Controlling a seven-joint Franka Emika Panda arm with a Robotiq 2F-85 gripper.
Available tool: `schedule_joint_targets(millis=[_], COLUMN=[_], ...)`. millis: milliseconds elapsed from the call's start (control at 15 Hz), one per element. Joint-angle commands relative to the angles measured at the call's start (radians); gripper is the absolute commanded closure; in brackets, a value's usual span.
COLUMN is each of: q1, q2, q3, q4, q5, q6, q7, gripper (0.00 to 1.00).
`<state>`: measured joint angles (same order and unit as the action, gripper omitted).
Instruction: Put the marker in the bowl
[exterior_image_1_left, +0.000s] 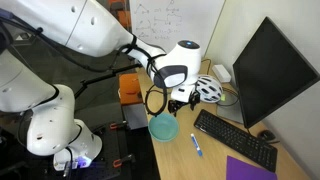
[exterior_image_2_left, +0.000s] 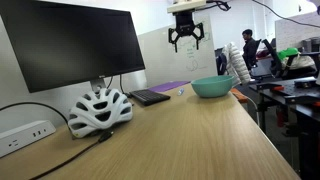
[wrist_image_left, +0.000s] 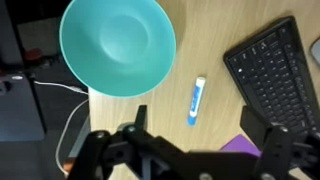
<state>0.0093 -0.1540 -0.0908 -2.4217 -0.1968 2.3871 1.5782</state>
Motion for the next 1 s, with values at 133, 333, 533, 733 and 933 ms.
schedule_joint_targets(millis=[133, 333, 533, 733, 933], q1=[-0.042, -0.042, -0.042, -0.042, -0.043], q2=[0.000, 0.000, 0.000, 0.000, 0.021], q3=[0.041, 0.041, 0.041, 0.041, 0.036], q4=[0.001, 0.001, 0.001, 0.001, 0.018], q5=[0.010, 0.010, 0.010, 0.010, 0.030], q6=[0.000, 0.000, 0.000, 0.000, 0.002], q7=[-0.008, -0.008, -0.008, -0.008, -0.036], gripper=[0.00, 0.00, 0.00, 0.00, 0.00])
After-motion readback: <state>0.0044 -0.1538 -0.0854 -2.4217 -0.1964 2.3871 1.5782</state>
